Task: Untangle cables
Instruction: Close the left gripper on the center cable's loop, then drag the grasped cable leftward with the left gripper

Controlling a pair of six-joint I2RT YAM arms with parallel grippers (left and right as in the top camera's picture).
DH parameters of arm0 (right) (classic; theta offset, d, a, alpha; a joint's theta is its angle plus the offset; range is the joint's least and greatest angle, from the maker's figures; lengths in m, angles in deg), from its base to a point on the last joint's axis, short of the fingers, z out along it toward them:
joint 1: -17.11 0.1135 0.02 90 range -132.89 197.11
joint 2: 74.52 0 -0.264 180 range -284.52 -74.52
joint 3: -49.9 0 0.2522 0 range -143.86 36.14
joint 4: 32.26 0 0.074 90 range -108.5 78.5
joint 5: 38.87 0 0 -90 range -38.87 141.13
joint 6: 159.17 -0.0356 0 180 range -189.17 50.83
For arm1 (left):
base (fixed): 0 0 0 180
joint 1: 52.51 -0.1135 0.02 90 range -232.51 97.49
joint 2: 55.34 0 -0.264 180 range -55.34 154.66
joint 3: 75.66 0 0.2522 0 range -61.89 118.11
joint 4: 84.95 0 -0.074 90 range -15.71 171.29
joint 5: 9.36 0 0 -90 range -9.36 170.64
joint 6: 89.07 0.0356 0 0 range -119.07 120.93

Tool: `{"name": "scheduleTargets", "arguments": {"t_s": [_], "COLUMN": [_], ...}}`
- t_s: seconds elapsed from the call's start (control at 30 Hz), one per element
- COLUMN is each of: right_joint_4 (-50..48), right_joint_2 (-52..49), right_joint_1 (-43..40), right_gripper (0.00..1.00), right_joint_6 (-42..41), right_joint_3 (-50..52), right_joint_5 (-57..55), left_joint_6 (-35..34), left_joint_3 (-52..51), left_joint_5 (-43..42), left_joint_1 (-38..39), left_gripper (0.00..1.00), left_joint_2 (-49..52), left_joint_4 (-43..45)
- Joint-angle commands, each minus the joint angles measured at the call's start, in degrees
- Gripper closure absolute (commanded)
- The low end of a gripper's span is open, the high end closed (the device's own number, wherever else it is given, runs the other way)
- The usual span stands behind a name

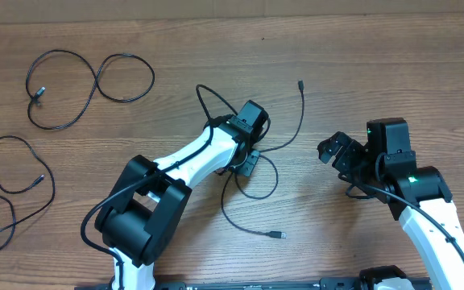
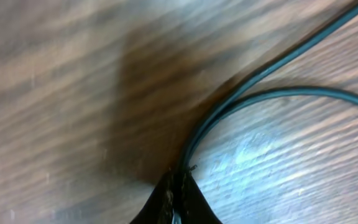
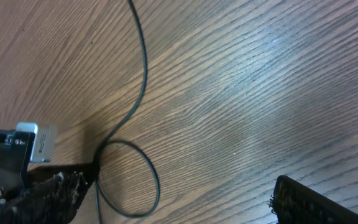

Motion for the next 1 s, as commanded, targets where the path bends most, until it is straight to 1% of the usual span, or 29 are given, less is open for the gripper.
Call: {"name": "scheduleTargets", "arguments": {"t_s": [0.0,0.17,0.33,0.47,0.6,0.73,0.87,0.97], "right_joint_4": [-0.28,-0.28,-0.28,-0.28,-0.28,-0.28,-0.28,-0.28], "right_joint_2": [0.15,0.15,0.15,0.15,0.15,0.15,0.15,0.15], "right_joint_1": [0.15,0.15,0.15,0.15,0.15,0.15,0.15,0.15], "right_gripper": [0.0,0.0,0.0,0.0,0.0,0.0,0.0,0.0], "right_joint_6": [0.28,0.28,0.28,0.28,0.28,0.28,0.28,0.28], "right_joint_3": [-1.14,-1.14,-1.14,-1.14,-1.14,-1.14,-1.14,-1.14], "right_joint_5": [0.33,0.33,0.33,0.33,0.33,0.33,0.33,0.33], "left_joint_6": [-4.42,-4.74,-10.21,-12.0,-14.23,-17.99,-23.37,-26.14], "left_joint_3": [1.05,6.49,10.73,12.87,13.03,13.03,13.05,13.05], "left_joint_5": [1.42,2.19,8.46,12.24,12.98,13.77,20.68,24.2], "left_joint_1": [-1.38,-1.73,-1.75,-1.75,-1.81,-2.21,-3.26,-4.44], "left_gripper": [0.96,0.96,0.96,0.96,0.96,0.96,0.96,0.96], "left_joint_2": [2.29,-1.57,-6.97,-12.33,-17.66,-21.81,-27.21,-31.76], "left_joint_4": [-5.22,-10.64,-15.26,-18.58,-18.86,-19.17,-20.41,-21.92]}}
